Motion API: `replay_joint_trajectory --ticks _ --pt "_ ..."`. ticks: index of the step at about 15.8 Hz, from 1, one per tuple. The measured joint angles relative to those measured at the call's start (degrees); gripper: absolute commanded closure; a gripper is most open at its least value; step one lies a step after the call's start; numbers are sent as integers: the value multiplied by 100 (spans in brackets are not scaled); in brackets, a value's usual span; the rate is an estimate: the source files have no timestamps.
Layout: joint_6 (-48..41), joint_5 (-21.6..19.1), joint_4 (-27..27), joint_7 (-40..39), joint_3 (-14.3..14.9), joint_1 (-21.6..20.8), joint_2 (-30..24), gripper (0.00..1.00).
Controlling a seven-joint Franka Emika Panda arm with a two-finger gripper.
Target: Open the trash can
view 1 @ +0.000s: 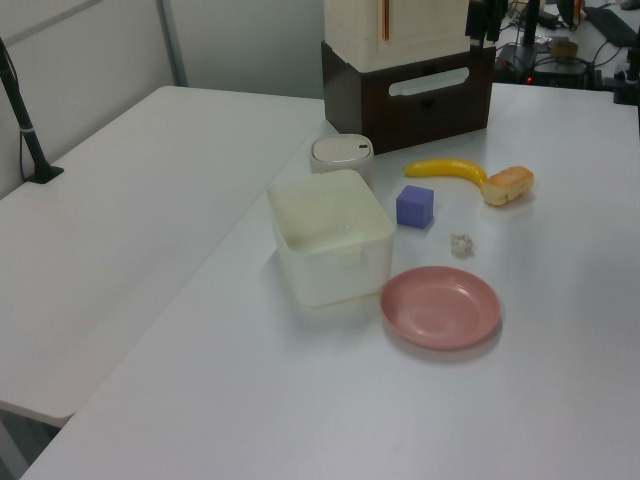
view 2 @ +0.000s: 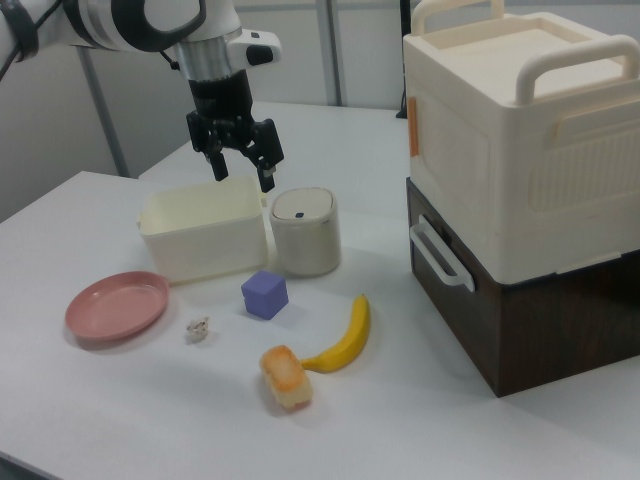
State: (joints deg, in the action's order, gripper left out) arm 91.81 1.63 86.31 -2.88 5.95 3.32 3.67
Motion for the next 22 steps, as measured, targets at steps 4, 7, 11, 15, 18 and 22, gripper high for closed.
replay_joint_trajectory --ticks 4,7,11,15,18,22 --pt "0 0 0 -69 0 0 0 0" --pt "0 0 0 -117 0 0 0 0" --pt "88 0 -1 -128 0 0 0 0" --pt "439 -85 0 -128 8 22 0 0" --pt "439 -204 1 -128 33 57 3 0" --pt "439 -251 16 -132 34 88 26 0"
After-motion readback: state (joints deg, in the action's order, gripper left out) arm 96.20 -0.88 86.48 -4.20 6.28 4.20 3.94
